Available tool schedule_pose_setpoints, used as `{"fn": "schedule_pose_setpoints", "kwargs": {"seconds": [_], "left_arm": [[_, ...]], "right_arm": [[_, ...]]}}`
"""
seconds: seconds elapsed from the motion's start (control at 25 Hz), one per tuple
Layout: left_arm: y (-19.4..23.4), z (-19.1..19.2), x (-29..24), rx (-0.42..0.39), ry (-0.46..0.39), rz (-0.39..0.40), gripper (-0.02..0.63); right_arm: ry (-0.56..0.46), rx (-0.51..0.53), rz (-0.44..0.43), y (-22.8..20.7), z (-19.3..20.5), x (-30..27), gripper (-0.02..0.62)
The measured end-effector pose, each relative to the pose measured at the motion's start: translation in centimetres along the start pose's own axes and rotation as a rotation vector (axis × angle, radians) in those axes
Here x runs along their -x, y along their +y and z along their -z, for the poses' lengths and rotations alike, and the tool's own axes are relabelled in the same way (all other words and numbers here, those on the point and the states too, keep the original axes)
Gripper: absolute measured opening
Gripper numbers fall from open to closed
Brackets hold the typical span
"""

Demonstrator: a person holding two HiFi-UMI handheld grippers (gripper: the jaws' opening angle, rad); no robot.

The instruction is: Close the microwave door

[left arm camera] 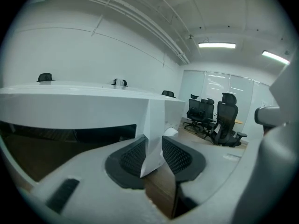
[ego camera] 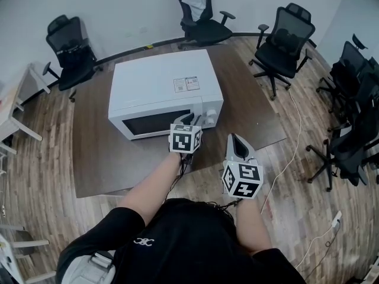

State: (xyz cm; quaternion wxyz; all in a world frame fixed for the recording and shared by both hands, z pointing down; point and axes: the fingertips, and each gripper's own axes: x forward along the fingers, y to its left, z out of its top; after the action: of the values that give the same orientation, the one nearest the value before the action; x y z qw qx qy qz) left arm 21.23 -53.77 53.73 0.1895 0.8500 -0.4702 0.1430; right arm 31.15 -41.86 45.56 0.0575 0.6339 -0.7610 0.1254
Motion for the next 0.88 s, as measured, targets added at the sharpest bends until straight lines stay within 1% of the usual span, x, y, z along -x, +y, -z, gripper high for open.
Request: {"fn": "schedule_pose_setpoints", "kwargs": {"seconds": [0.08,0.16,0.24,0.32,0.4,0.52,0.64,0.76,0.88], "left_arm": [[0.0,0.0,0.7,-0.002,-0.016,0.001,0.130],[0.1,0.0,1.6,-0.014,-0.021,0.001,0.120],[0.3,-0.1,2.7,-0.030,-0.023,-0.016,0.083],[0.6,-0.3,3.9,-0.034,-0.026,-0.029,0.013],[0.6,-0.6,5.3,-0.026,-0.033,-0.015,0.011],[0.3,-0.8,7.7,-0.020,-0.036,0.029,0.012],[0.2,-1.0,10.1,-0.038,-0.035,0.059,0.012],[0.1,-1.0,12.8,-0.060,-0.043,0.079,0.012],[0.3,-0.9,15.4,-0.066,-0.056,0.080,0.012]], "right_arm": [[0.000,0.003,-0.006,0.6,0.0,0.0,0.009],[-0.001,0.005,-0.015,1.3,0.0,0.0,0.009],[-0.001,0.009,-0.027,2.2,0.0,0.0,0.009],[-0.002,0.012,-0.040,3.2,0.0,0.0,0.009],[-0.003,0.015,-0.054,4.4,0.0,0.2,0.009],[-0.005,0.015,-0.068,6.1,0.1,0.4,0.009],[-0.009,0.011,-0.076,7.8,0.0,0.5,0.009],[-0.017,0.006,-0.085,9.6,-0.2,0.8,0.009],[-0.024,0.008,-0.081,11.1,-0.2,1.1,0.009]]}}
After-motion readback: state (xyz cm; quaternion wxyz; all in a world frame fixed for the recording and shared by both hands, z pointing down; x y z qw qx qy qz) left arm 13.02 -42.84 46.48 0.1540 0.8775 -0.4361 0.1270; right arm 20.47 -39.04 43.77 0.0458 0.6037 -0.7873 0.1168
